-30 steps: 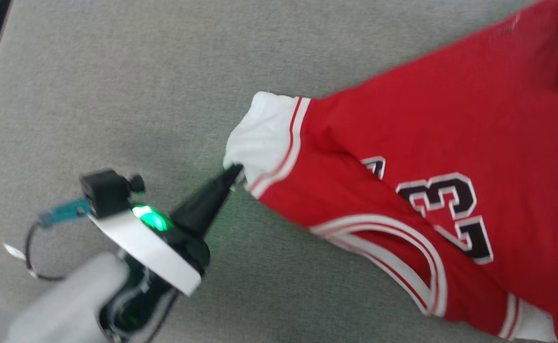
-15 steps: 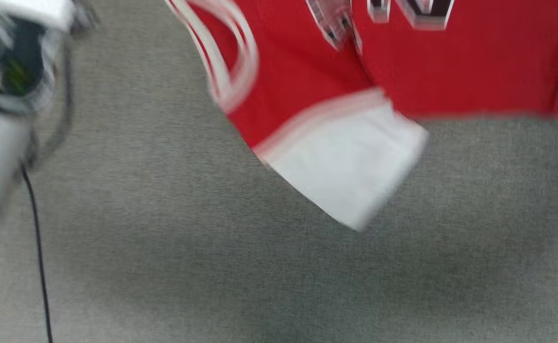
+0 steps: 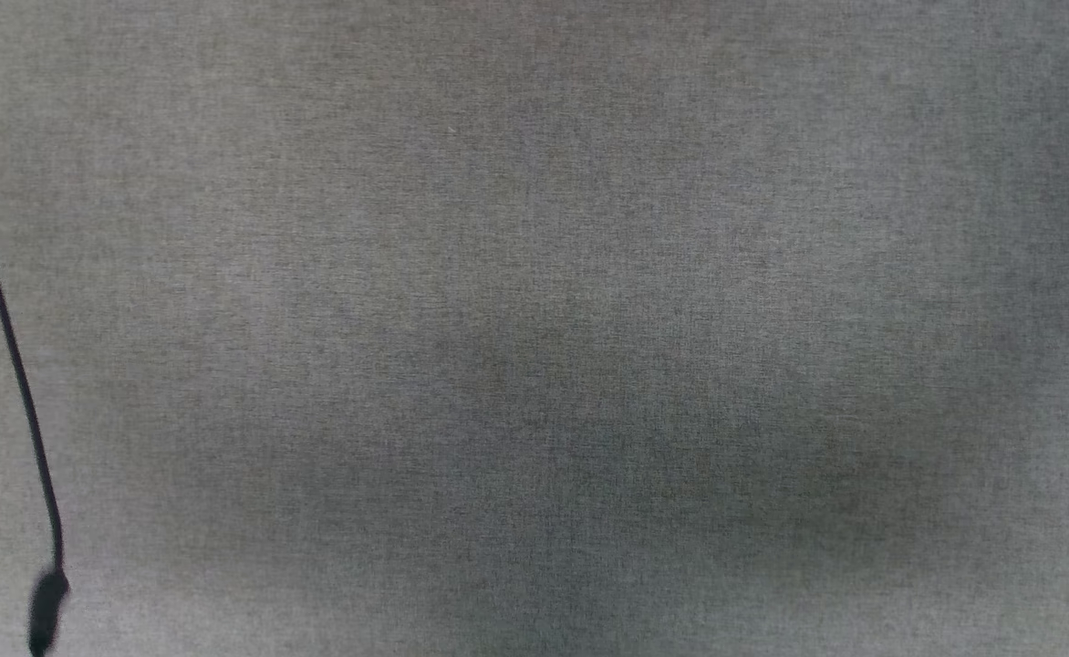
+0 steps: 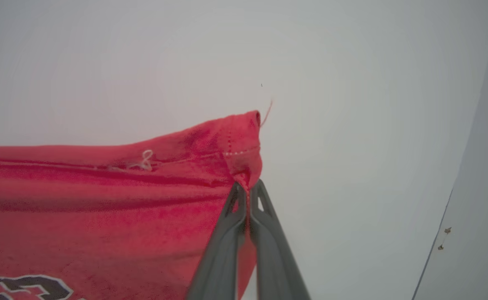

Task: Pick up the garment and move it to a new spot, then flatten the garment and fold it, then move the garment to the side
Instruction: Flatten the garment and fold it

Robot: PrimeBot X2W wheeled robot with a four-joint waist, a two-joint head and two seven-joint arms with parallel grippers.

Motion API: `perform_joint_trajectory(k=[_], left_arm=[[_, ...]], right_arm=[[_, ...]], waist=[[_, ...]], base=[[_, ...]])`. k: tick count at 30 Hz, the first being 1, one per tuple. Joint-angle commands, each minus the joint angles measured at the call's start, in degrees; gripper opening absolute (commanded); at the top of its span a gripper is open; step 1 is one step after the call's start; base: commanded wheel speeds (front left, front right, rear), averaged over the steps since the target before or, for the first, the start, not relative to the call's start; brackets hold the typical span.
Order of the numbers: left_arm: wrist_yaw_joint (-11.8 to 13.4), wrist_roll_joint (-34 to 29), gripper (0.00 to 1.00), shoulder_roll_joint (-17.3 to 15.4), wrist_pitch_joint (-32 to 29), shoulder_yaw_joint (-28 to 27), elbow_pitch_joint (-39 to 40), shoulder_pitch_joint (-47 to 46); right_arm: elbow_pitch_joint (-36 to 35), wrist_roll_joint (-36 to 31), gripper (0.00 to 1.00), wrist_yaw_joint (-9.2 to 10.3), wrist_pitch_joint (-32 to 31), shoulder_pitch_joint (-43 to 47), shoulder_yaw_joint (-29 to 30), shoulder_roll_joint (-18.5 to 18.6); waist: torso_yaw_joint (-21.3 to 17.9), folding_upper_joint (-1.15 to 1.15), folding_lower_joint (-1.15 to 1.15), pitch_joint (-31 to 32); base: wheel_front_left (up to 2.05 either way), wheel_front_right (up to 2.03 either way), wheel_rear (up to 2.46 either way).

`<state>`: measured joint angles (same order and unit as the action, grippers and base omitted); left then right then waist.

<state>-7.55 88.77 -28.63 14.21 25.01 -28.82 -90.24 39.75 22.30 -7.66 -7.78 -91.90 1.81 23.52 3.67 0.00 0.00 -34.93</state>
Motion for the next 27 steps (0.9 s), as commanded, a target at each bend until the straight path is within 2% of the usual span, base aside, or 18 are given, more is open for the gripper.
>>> perform_joint_trajectory(k=[1, 5, 7, 11, 13, 14, 17, 21, 27], left_arm=[[0.2, 0.5, 0.0, 0.1, 0.0, 0.6, 0.7, 4.1], [0.1, 2.3, 0.0, 0.5, -0.4, 1.7, 7.0, 13.9], [0.1, 3.2, 0.0, 1.8, 0.3, 0.5, 11.5, 21.1], [0.1, 2.0, 0.0, 4.1, 0.9, -0.1, 19.9, 35.6], [0.1, -0.3, 0.0, 3.9, 1.0, 0.9, 22.4, 42.5], [0.1, -0.3, 0.0, 3.9, 1.0, 0.9, 22.4, 42.5], [0.1, -1.6, 0.0, 5.7, 1.0, -0.8, 26.7, 51.4], [0.1, -6.0, 0.0, 5.9, 1.1, -0.8, 29.2, 60.6], [0.1, -9.5, 0.0, 4.0, 1.1, -0.6, 33.5, 71.6]], right_arm=[[1.1, 0.2, 0.0, 0.32, 0.3, 2.6, -0.7, 1.0], [1.1, 2.6, 0.0, 0.31, 0.0, 9.3, -3.8, 2.0], [-0.4, 4.7, 0.0, 0.3, 0.0, 14.3, -5.1, 2.9], [-5.6, 9.5, 0.0, 0.22, -0.8, 27.1, -7.0, 5.0], [-9.0, 11.6, 0.0, 0.19, -1.7, 33.5, -7.6, 6.1], [-9.0, 11.6, 0.0, 0.19, -1.7, 33.5, -7.6, 6.1], [-14.4, 14.5, 0.0, 0.19, -3.3, 43.5, -7.6, 7.0], [-22.0, 17.9, 0.0, 0.18, -6.0, 55.2, -6.1, 7.0], [-32.8, 19.0, 0.0, 0.18, -10.0, 69.8, -1.4, 5.8]], waist=[[0.2, 0.0, 0.0, 0.2], [0.6, 0.0, 0.0, 1.0], [0.9, 0.0, 0.0, 1.6], [1.4, 0.0, 0.0, 3.1], [1.3, 0.0, 0.0, 3.8], [1.3, 0.0, 0.0, 3.8], [1.1, 0.0, 0.0, 5.2], [0.9, 0.0, 0.0, 7.8], [0.3, 0.0, 0.0, 11.3]], base=[[0.0, 0.0, 0.0], [0.0, 0.0, 0.0], [0.0, 0.0, 0.0], [0.0, 0.0, 0.0], [0.0, 0.0, 0.0], [0.0, 0.0, 0.0], [0.0, 0.0, 0.0], [0.0, 0.0, 0.0], [0.0, 0.0, 0.0]])
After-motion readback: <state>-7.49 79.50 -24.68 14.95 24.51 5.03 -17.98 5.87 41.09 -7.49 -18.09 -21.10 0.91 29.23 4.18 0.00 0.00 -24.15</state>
